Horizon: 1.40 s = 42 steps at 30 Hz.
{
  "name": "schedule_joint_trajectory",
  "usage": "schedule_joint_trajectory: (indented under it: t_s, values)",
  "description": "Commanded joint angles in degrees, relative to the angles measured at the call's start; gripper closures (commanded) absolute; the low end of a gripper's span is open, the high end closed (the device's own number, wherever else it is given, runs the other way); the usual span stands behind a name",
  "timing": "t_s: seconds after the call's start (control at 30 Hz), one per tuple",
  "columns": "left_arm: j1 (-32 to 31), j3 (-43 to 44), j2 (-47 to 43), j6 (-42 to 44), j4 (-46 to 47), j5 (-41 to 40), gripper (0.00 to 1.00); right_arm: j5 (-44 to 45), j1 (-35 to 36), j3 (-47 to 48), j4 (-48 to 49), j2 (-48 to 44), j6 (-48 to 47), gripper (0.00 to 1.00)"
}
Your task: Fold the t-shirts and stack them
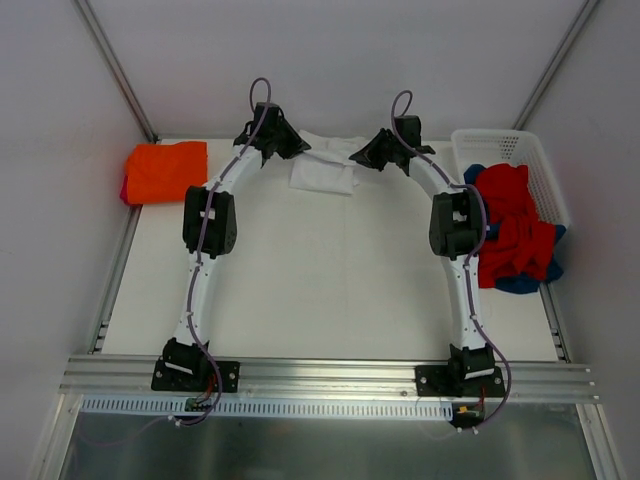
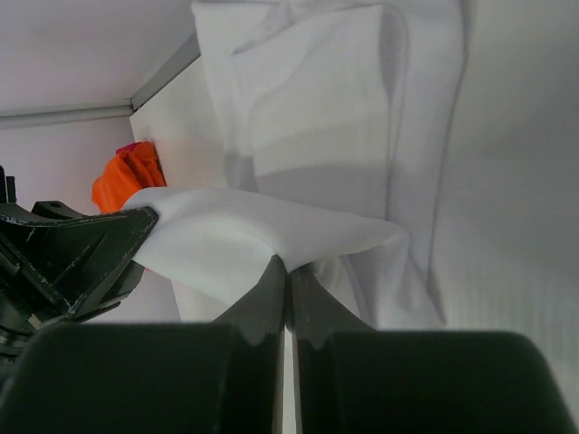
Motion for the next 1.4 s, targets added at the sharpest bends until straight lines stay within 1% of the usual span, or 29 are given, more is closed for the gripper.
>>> schedule_joint_trajectory:
  t_s: [0.0,0.1,0.27,0.33,0.47,0.6,0.67,0.7,0.73,0.77,0.8,0.83,0.87,0.97,1.03,1.1,1.13,1.17,1.2,1.23,1.27,1.3,1.33,1.37]
  values:
    - [0.13,4.58,2.98,-0.54,2.24,1.02,0.88,-0.80,-1.48,4.83,5.80,2.03,3.85,0.99]
    - [0.39,4.68,6.14,-0.89,8.30,1.45,0.87,0.25,-2.27,4.83,9.23,3.44,4.64,0.99]
    - [0.66,4.68,8.61,-2.30,20.07,2.95,0.85,0.34,-2.80,3.96,19.23,4.67,4.38,0.99]
    - [0.57,4.85,9.05,-2.65,21.93,2.86,0.84,0.26,-2.80,3.08,23.88,4.67,4.91,0.99]
    - [0.57,4.76,9.14,-2.65,24.66,1.72,0.84,0.61,-2.80,2.90,29.61,5.37,5.52,0.99]
    - [0.66,4.76,9.32,-2.92,27.64,1.10,0.84,1.83,-2.71,3.69,33.83,6.25,5.79,0.96]
    - [0.57,4.85,9.49,-3.00,28.88,0.84,0.82,2.62,-2.80,4.22,35.15,6.69,5.61,0.90]
    - [0.66,4.76,9.84,-3.00,30.10,0.66,0.80,3.76,-2.80,4.30,36.38,7.30,5.52,0.69]
    - [0.66,4.85,9.93,-2.92,30.63,0.58,0.78,4.55,-2.89,4.48,36.91,7.65,5.09,0.41]
    - [0.66,4.76,10.11,-3.00,31.16,0.66,0.67,5.34,-2.63,4.65,37.53,7.92,4.39,0.10]
    - [0.66,4.76,10.11,-3.00,31.69,0.75,0.56,6.92,-2.45,5.09,37.88,8.79,3.77,0.01]
    - [0.66,4.76,10.20,-2.74,32.65,0.75,0.39,7.54,-2.45,6.57,37.97,9.32,2.90,0.01]
    - [0.66,4.59,10.11,-2.65,32.75,0.40,0.01,7.90,-2.36,7.37,38.32,9.85,2.45,0.01]
    - [0.74,4.33,9.50,-1.25,32.84,-2.15,0.01,9.40,-2.45,7.82,40.43,10.03,2.10,0.00]
    - [1.18,3.80,8.71,-0.90,32.84,-2.24,0.01,9.05,-2.62,6.95,41.40,7.50,1.57,0.01]
    - [1.27,1.17,5.82,-0.28,33.19,-2.15,0.01,8.78,-2.71,1.43,43.23,3.90,0.17,0.01]
    - [1.36,-0.49,4.32,0.68,33.54,-2.15,0.01,8.87,-2.71,-1.38,43.77,-0.82,-0.45,0.00]
    - [1.27,-4.16,1.18,1.12,34.24,-2.24,0.01,9.04,-2.63,-4.37,44.82,-3.48,-1.24,0.00]
    - [1.36,-5.94,-0.68,1.48,34.50,-2.24,0.01,9.31,-2.54,-10.57,46.48,-6.20,-2.81,0.01]
    - [1.36,-8.57,-2.44,2.18,34.94,-2.41,0.01,9.40,-2.45,-13.42,46.67,-8.93,-3.61,0.01]
    - [1.36,-13.29,-6.37,2.44,35.82,-2.41,0.01,9.48,-2.28,-16.15,46.85,-14.09,-4.31,0.01]
    - [1.27,-15.60,-8.33,2.62,36.26,-2.41,0.01,9.05,-2.19,-21.05,47.37,-16.49,-5.62,0.00]
    - [1.27,-20.50,-12.18,2.80,36.53,-2.33,0.01,8.96,-1.66,-23.44,47.29,-18.86,-6.25,0.01]
    - [1.27,-23.07,-13.95,2.97,36.70,-2.07,0.01,9.04,-1.48,-25.82,46.59,-23.32,-6.78,0.00]
